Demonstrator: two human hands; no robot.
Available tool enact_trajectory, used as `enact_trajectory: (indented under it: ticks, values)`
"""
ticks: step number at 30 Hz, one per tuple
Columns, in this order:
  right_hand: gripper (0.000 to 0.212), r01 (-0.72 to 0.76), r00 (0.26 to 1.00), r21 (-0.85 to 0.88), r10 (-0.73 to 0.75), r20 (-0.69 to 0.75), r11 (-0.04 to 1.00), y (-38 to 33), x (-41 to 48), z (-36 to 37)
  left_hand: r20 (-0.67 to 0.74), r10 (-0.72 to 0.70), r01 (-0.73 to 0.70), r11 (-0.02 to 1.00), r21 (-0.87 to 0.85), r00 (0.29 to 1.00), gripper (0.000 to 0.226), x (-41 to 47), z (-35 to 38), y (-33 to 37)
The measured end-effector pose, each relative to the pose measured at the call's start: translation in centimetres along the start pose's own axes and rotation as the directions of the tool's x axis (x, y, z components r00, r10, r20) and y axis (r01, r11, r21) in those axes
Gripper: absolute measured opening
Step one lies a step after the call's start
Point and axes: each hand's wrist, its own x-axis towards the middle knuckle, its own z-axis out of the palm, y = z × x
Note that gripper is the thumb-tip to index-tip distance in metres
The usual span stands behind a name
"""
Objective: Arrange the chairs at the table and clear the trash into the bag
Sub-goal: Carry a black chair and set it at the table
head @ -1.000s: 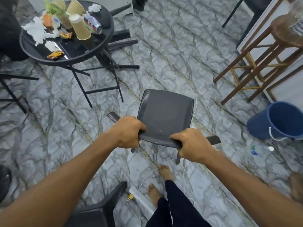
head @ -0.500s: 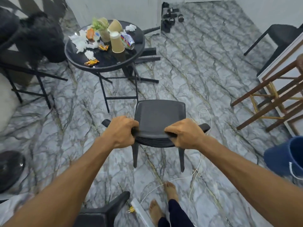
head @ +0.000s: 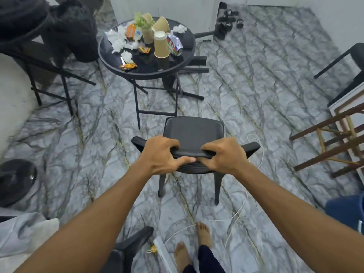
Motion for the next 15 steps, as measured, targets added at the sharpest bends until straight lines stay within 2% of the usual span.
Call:
enact_trajectory:
  ticks: [3, 5, 7, 11, 15]
  values:
    - [0.060, 0.117, 0.993, -0.011, -0.118, -0.022, 0.993, -0.2, 2.0, -0.3, -0.097, -0.041, 0.040, 0.999, -0.004, 0.994, 0.075, -0.3, -0.1, -1.2]
    - [0.062, 0.148, 0.989, 0.021, -0.148, 0.004, 0.989, 0.0, 1.9, -0.7, -0.060, -0.027, 0.027, 1.000, -0.015, 0.998, 0.075, -0.5, 0.0, -1.5]
    - [0.064, 0.109, 0.991, 0.037, -0.111, 0.072, 0.993, 0.8, 1.3, -1.6, 0.007, 0.002, -0.002, 1.000, -0.007, 1.000, 0.075, -0.3, 0.4, -0.9]
    - [0.085, 0.035, 0.960, -0.070, -0.014, 0.279, 0.997, 3.7, -0.1, -2.8, 0.114, 0.031, -0.043, 0.994, 0.105, 0.993, 0.077, 1.6, 1.6, 1.6]
    - [0.069, 0.074, 0.969, -0.019, -0.067, 0.237, 0.997, 2.6, 0.0, -2.5, 0.064, 0.005, -0.014, 0.989, 0.145, 0.998, 0.072, 0.5, 1.7, 1.4]
